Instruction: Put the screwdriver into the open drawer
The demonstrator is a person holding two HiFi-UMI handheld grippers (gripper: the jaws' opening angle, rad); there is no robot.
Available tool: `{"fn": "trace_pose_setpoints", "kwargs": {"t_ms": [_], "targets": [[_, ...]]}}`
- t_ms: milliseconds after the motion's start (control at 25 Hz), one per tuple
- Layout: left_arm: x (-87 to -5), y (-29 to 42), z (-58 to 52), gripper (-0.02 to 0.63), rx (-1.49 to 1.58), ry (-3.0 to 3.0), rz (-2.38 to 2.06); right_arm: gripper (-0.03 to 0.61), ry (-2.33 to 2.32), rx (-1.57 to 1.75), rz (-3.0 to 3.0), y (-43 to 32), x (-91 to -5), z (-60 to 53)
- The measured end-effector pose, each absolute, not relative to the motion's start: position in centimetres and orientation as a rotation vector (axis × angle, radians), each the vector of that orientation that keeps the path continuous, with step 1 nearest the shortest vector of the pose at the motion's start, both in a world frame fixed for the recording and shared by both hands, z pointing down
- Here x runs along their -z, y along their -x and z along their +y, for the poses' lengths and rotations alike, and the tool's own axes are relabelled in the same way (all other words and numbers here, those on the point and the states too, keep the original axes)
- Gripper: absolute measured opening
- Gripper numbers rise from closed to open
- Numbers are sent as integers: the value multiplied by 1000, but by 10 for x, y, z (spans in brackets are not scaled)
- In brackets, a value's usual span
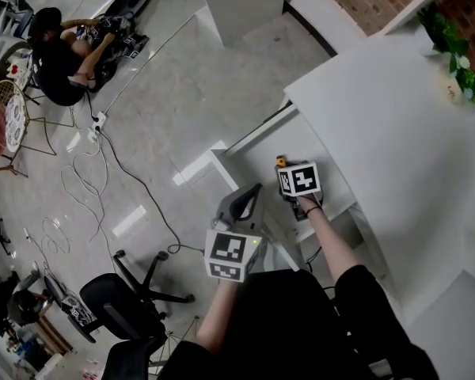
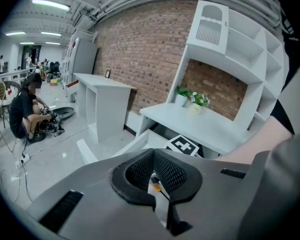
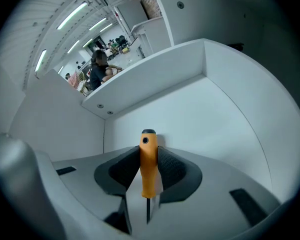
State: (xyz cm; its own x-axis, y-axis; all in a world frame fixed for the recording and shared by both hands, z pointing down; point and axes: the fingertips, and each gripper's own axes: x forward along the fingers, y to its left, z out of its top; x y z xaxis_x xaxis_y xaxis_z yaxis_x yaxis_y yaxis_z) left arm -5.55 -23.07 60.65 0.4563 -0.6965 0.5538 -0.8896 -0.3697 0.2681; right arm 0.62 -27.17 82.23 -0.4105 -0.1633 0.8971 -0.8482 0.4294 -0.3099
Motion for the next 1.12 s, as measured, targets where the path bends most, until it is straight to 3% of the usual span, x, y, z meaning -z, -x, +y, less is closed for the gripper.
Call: {"fn": "trace_pose_setpoints", "kwargs": {"t_ms": [520,640,840,1040,1120], "targets": [[-607,61,-234,9,-489,-2165,-1342,113,-918,-993,-1804,-5,-830,-273],[-605,62,-233,9,-488,-2169,-1344,150,-934,-1032,-1807,-3,-827,-275],[-597,62,-234,9,-480,-2189,-1353,161,-963,-1009,-1851,-5,-815,-283],[-587,65,-235,9,-476,-2209,-1373,158,-1013,-965,-1971,-5,-786,-291],[-583,67,-235,9,-473,-2220,-1383,119,-1012,-972,-2007,-3,-775,-290]]}}
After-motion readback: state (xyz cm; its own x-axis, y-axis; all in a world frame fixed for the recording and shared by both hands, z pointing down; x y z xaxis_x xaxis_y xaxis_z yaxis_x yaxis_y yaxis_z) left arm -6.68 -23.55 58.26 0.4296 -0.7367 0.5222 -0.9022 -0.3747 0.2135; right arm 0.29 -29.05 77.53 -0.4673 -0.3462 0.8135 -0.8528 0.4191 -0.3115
